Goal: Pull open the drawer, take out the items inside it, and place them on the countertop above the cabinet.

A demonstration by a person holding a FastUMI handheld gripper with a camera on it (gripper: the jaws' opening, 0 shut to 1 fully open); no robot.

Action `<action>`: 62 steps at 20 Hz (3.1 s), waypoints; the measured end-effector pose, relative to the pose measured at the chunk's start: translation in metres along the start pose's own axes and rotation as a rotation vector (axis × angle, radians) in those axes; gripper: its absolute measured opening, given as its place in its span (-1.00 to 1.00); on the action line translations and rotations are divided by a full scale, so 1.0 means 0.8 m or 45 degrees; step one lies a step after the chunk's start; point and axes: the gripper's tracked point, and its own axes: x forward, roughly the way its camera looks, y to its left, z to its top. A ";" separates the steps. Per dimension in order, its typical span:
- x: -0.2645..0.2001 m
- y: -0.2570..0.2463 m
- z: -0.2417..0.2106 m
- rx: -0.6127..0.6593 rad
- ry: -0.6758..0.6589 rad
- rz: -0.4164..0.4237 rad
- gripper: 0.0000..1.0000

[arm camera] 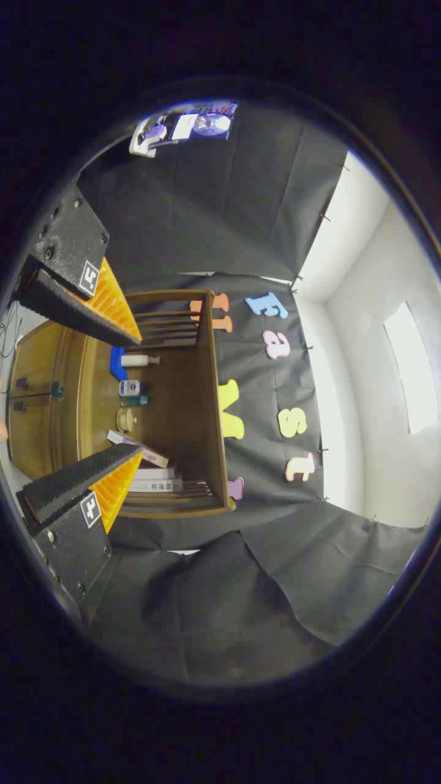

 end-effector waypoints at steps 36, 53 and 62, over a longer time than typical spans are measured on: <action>0.169 0.014 -0.341 0.047 0.433 -0.086 0.99; 0.255 -0.018 -0.457 -0.106 0.533 -0.310 0.03; 0.254 -0.020 -0.457 -0.071 0.489 -0.307 -0.34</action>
